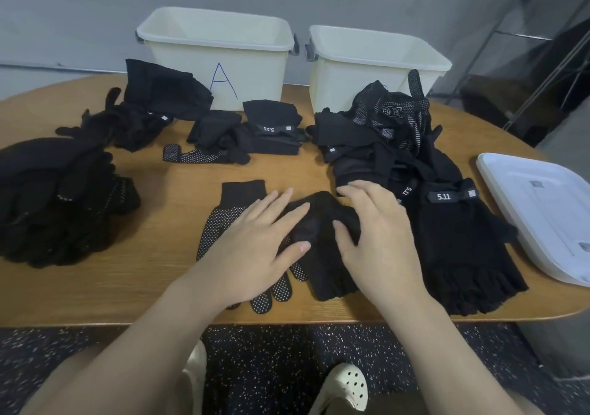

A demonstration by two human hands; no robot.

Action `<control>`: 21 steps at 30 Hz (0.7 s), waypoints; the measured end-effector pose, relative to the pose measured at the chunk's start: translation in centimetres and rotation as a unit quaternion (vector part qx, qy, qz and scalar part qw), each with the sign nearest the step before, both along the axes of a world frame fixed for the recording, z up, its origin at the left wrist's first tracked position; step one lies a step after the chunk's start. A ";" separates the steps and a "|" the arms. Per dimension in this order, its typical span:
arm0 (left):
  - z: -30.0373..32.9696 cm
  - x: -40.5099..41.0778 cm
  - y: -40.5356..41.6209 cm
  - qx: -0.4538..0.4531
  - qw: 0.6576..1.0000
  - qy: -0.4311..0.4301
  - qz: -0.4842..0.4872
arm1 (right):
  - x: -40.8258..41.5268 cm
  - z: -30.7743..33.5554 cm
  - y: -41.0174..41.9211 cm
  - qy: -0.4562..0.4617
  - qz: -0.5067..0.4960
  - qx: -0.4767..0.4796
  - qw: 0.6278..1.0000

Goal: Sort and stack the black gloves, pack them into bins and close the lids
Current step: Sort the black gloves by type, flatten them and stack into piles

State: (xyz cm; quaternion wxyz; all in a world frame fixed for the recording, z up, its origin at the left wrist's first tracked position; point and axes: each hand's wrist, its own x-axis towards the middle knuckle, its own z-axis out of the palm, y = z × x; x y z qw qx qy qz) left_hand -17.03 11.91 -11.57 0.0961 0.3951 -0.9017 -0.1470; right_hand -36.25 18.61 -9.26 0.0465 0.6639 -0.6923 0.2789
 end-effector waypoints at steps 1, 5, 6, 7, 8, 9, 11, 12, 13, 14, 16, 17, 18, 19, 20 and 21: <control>-0.2 0.4 -0.2 -0.009 1.000 -0.010 -0.007 | 0.2 0.1 0.1 0.020 0.042 0.004 0.999; -0.5 1.7 -0.5 -0.026 0.999 -0.022 -0.015 | 1.8 -0.7 -0.2 0.054 0.130 0.138 0.980; -0.4 2.0 -0.5 -0.022 0.999 -0.021 -0.011 | 1.9 -1.1 -0.3 0.058 0.119 0.173 0.976; -0.3 2.4 -0.5 -0.020 1.000 -0.019 -0.004 | 1.9 -1.4 -0.4 0.062 0.103 0.204 0.972; -0.1 2.8 -0.5 -0.019 1.000 -0.018 0.002 | 1.7 -1.7 -0.5 0.068 0.088 0.228 0.967; 0.0 3.1 -0.5 -0.017 1.000 -0.016 0.006 | 1.5 -1.7 -0.5 0.077 0.074 0.246 0.963; 0.2 3.7 -0.5 -0.010 1.000 -0.018 0.004 | 1.3 -1.7 -0.5 0.100 0.057 0.260 0.959; 0.3 3.9 -0.5 -0.008 1.000 -0.016 -0.001 | 1.3 -1.7 -0.5 0.111 0.051 0.261 0.957; 0.3 4.1 -0.5 -0.005 1.000 -0.011 -0.006 | 1.4 -1.8 -0.4 0.117 0.047 0.262 0.957; 0.4 4.3 -0.5 -0.004 1.000 -0.002 -0.008 | 1.5 -1.8 -0.4 0.120 0.043 0.264 0.956; 0.6 5.0 -0.4 -0.008 1.000 0.017 -0.002 | 1.7 -1.5 -0.4 0.131 0.036 0.274 0.952; 0.8 5.6 -0.4 -0.014 1.000 0.024 0.011 | 1.8 -1.1 -0.3 0.141 0.034 0.283 0.948; 0.9 6.4 -0.4 -0.017 0.999 0.031 0.032 | 1.9 -0.4 -0.2 0.148 0.034 0.291 0.945; 1.0 7.3 -0.4 -0.016 0.998 0.039 0.057 | 2.1 0.3 -0.2 0.149 0.034 0.293 0.944; 1.0 8.3 -0.4 -0.011 0.996 0.045 0.081 | 2.3 1.2 -0.4 0.146 0.034 0.282 0.948; 1.0 9.3 -0.5 -0.003 0.994 0.047 0.103 | 2.6 2.0 -0.9 0.138 0.036 0.254 0.957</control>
